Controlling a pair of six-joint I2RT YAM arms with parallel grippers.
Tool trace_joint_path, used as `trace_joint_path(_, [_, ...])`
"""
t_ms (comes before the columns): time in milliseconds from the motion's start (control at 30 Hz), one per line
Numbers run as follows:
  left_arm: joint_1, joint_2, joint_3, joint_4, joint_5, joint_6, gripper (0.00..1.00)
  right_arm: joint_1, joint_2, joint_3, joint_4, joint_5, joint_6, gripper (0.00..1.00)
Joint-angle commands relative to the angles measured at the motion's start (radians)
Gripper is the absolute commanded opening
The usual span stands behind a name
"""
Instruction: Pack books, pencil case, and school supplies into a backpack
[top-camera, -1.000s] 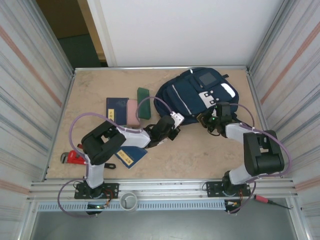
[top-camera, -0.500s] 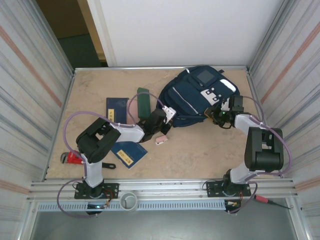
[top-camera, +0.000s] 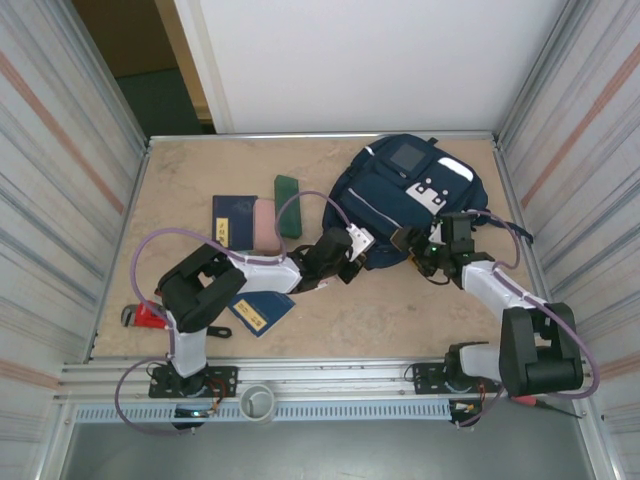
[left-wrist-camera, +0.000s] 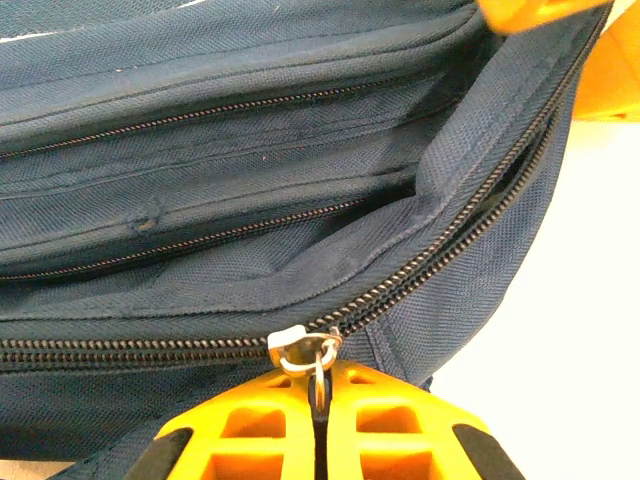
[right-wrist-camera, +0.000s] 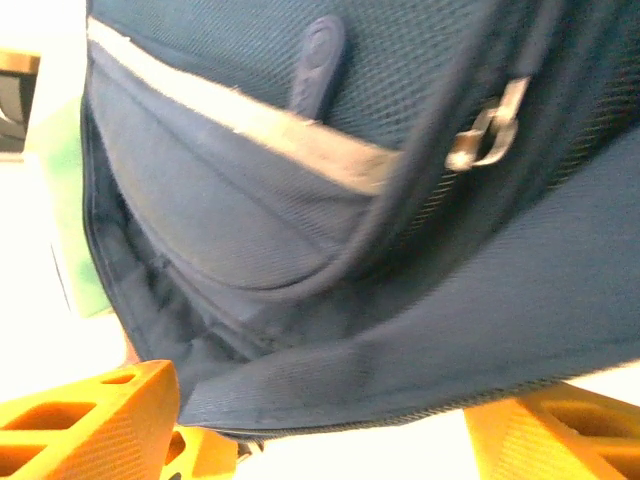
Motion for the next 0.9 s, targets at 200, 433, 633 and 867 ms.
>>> trace_joint_path(200, [0.006, -0.089, -0.044, 0.008, -0.035, 0.026, 0.0, 0.004, 0.114, 0.102, 0.007, 0.098, -0.031, 0.13])
trace_joint_path(433, [0.117, -0.135, -0.115, 0.003, -0.047, 0.03, 0.0, -0.163, 0.09, 0.119, -0.114, -0.027, -0.187, 0.02])
trace_joint_path(633, [0.13, -0.128, -0.087, -0.028, -0.027, 0.063, 0.0, -0.198, 0.146, 0.236, -0.237, -0.073, -0.299, 0.07])
trace_joint_path(867, [0.127, -0.159, -0.084, -0.036, 0.08, 0.016, 0.0, -0.131, 0.016, 0.222, -0.325, 0.164, -0.379, 0.49])
